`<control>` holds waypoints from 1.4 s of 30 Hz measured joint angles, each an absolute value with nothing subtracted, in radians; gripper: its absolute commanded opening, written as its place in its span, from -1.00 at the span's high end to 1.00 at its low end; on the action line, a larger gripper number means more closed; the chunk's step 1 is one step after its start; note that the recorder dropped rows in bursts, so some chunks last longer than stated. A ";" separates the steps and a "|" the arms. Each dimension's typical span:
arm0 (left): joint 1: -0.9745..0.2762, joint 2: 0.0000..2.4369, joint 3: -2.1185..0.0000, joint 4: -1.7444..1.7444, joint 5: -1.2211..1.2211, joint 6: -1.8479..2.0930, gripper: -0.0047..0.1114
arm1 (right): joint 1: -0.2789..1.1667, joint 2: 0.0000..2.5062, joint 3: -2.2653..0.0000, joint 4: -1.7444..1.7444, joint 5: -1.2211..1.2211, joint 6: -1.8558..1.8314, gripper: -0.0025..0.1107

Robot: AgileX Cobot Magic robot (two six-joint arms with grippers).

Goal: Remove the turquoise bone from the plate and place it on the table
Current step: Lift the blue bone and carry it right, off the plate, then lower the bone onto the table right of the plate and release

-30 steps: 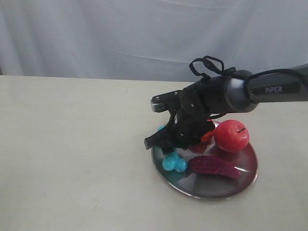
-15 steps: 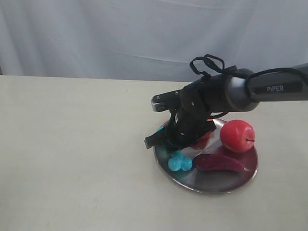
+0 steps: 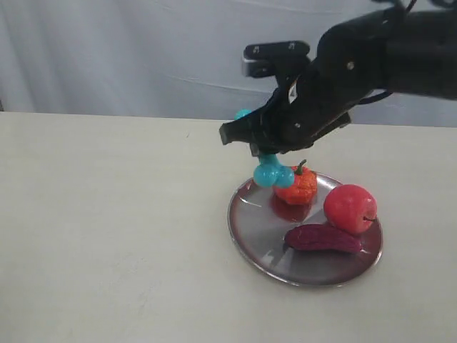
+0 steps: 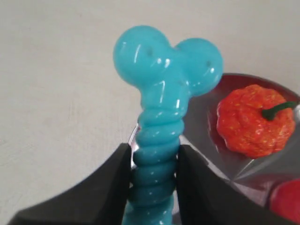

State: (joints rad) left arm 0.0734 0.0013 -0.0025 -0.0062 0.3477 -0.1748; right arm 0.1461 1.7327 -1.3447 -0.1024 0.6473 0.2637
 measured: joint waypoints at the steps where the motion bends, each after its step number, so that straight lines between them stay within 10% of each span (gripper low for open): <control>1: 0.073 0.001 -0.003 -0.006 0.348 -0.175 0.92 | 0.146 1.709 -1.345 -0.108 0.660 0.266 0.96; 20: 0.073 0.001 -0.003 -0.006 0.348 -0.175 0.92 | -0.396 1.475 -1.062 -0.130 0.773 0.139 0.96; 42: 0.073 0.001 -0.003 -0.006 0.348 -0.175 0.92 | -0.424 1.853 -1.021 -0.186 0.450 0.045 0.96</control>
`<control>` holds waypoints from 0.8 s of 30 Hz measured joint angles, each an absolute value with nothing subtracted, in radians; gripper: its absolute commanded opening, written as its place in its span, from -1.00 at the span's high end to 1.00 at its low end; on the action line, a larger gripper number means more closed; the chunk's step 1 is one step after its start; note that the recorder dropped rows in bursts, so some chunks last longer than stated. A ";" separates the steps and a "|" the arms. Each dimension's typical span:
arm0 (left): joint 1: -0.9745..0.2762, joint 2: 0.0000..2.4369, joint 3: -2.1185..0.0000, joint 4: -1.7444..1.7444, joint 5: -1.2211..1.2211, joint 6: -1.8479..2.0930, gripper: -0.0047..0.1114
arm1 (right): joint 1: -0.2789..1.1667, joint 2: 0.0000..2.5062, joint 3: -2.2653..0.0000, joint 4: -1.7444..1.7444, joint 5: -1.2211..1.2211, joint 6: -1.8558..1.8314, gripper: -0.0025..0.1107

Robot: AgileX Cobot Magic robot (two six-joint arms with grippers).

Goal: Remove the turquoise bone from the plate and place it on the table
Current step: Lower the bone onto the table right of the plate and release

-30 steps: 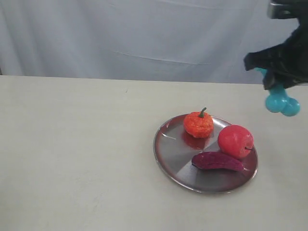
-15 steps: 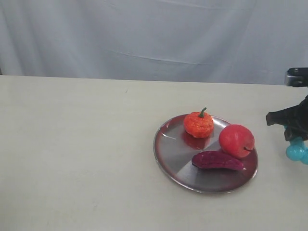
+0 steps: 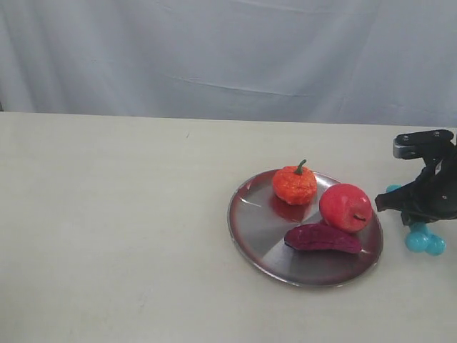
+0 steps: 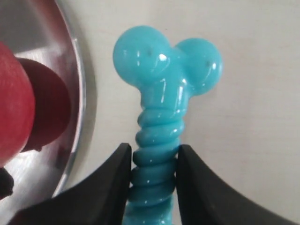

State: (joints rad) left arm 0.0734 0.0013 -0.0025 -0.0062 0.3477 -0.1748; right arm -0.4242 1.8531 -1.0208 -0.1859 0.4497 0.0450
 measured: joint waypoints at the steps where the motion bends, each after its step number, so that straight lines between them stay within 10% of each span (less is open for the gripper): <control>1: 0.073 0.001 -0.003 -0.006 0.348 -0.175 0.92 | -0.424 1.859 -1.021 -0.190 0.444 0.045 0.96; 18: 0.073 0.001 -0.003 -0.006 0.348 -0.175 0.92 | -0.424 1.914 -1.021 -0.199 0.414 0.054 0.95; 24: 0.073 0.001 -0.003 -0.006 0.348 -0.175 0.92 | -0.424 1.914 -1.021 -0.199 0.414 0.059 0.27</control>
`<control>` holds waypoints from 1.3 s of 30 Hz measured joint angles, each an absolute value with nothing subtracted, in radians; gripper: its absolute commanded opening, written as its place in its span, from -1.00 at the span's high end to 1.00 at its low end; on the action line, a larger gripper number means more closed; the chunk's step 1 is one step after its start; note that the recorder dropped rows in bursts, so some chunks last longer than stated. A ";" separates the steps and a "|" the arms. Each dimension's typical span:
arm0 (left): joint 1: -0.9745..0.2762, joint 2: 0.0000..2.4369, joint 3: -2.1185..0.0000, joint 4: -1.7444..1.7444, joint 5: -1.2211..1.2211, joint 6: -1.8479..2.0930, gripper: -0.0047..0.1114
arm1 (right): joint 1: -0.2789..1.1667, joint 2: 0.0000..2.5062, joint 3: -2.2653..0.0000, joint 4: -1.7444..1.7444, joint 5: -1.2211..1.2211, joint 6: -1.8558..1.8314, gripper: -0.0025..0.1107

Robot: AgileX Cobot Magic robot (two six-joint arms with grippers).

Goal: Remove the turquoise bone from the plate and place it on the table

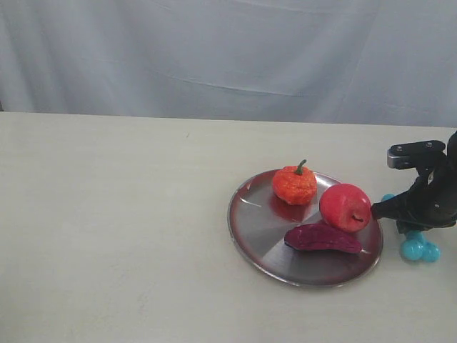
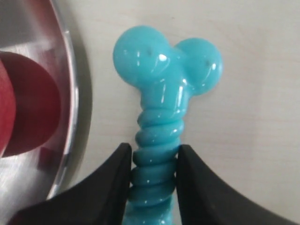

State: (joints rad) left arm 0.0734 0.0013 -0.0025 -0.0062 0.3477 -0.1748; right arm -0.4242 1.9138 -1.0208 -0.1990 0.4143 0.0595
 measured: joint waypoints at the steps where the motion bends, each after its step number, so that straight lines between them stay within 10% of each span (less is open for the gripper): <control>1: 0.073 0.001 -0.003 -0.006 0.348 -0.175 0.92 | -0.424 1.914 -1.021 -0.199 0.414 0.059 0.18; 28: 0.073 0.001 -0.003 -0.006 0.348 -0.175 0.92 | -0.424 1.535 -1.021 -0.099 0.538 0.092 0.02; 39: 0.073 0.001 -0.003 -0.006 0.348 -0.175 0.92 | -0.424 1.018 -1.021 -0.013 0.762 0.067 0.74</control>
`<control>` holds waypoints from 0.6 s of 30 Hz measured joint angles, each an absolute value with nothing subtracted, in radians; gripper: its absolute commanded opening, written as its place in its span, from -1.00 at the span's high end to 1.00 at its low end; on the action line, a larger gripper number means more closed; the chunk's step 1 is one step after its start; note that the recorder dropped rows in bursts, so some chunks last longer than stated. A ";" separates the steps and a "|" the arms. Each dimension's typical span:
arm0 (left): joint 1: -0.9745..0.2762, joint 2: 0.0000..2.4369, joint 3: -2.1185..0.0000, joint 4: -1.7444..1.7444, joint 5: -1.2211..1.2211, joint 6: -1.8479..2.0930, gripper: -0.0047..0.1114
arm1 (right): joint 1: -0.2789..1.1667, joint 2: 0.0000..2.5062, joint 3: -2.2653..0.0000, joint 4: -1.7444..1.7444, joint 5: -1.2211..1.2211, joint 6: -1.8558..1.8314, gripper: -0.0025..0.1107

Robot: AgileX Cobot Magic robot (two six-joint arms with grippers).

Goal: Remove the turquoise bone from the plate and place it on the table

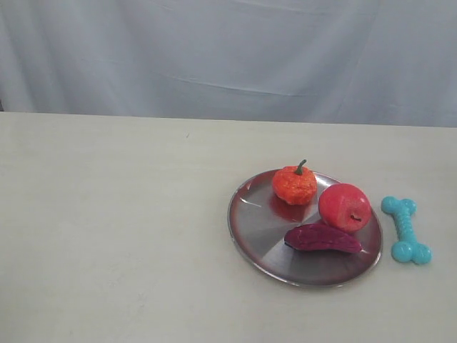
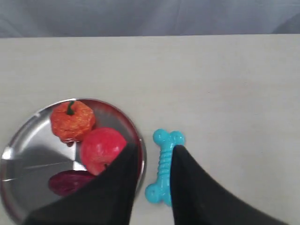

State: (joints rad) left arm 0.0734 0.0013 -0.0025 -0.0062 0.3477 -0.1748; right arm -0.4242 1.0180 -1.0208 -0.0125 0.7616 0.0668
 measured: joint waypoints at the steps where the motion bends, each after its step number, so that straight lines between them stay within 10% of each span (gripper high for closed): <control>1: 0.073 0.001 -0.003 -0.006 0.348 -0.175 0.92 | -0.424 0.977 -1.021 0.010 0.793 0.067 0.80; 18: 0.073 0.001 -0.003 -0.006 0.348 -0.175 0.92 | -0.424 0.418 -0.898 0.265 0.996 0.055 0.96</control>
